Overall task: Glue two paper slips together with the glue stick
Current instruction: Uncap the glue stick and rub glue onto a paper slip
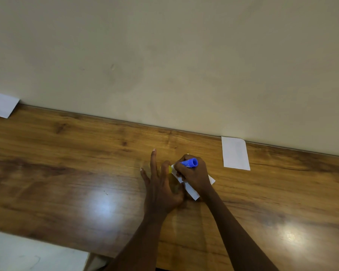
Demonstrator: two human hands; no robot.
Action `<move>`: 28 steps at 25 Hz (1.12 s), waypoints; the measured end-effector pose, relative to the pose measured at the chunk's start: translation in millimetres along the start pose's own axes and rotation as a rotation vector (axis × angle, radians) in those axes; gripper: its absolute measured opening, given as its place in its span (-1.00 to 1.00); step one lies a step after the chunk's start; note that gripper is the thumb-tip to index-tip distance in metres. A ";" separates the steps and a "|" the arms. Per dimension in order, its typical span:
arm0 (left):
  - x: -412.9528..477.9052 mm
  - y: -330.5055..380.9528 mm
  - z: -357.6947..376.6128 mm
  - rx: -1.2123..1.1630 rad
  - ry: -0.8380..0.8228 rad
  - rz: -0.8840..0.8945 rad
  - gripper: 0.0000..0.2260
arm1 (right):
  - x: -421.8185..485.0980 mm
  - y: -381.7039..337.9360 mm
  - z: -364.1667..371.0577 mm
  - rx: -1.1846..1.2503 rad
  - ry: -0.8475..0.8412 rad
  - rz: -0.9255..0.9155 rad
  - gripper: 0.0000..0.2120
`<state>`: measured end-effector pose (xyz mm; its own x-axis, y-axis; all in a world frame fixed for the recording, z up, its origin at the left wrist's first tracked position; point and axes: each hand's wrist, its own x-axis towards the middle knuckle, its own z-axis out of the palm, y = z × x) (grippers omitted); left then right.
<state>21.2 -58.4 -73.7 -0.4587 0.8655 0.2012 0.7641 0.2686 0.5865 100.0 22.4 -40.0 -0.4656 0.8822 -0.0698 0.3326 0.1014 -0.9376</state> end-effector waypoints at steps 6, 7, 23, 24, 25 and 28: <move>-0.6 1.8 -0.7 0.009 -0.003 -0.024 -0.42 | 13.9 3.1 -19.0 -0.049 0.032 0.073 -0.88; -0.5 1.5 -0.5 0.012 -0.005 -0.023 -0.42 | 17.1 3.7 -22.8 -0.059 0.050 0.079 -0.88; 0.3 0.3 1.7 0.053 0.004 -0.033 -0.44 | -34.2 20.5 -23.4 -0.609 0.441 0.164 -0.66; 0.0 -0.5 2.1 0.051 0.004 -0.031 -0.44 | -40.1 21.0 -18.7 -0.660 0.406 0.206 -0.63; 0.0 -0.9 2.5 0.050 -0.001 -0.030 -0.44 | -44.2 20.5 -15.0 -0.630 0.371 0.216 -0.59; 0.2 -2.2 2.9 0.049 -0.024 -0.031 -0.44 | -47.7 15.5 -12.8 -0.294 0.369 0.136 -0.49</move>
<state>20.7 -57.7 -77.2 -0.4723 0.8660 0.1642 0.7711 0.3157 0.5530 137.9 -12.1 -46.8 -0.0979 0.9952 -0.0092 0.6124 0.0529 -0.7888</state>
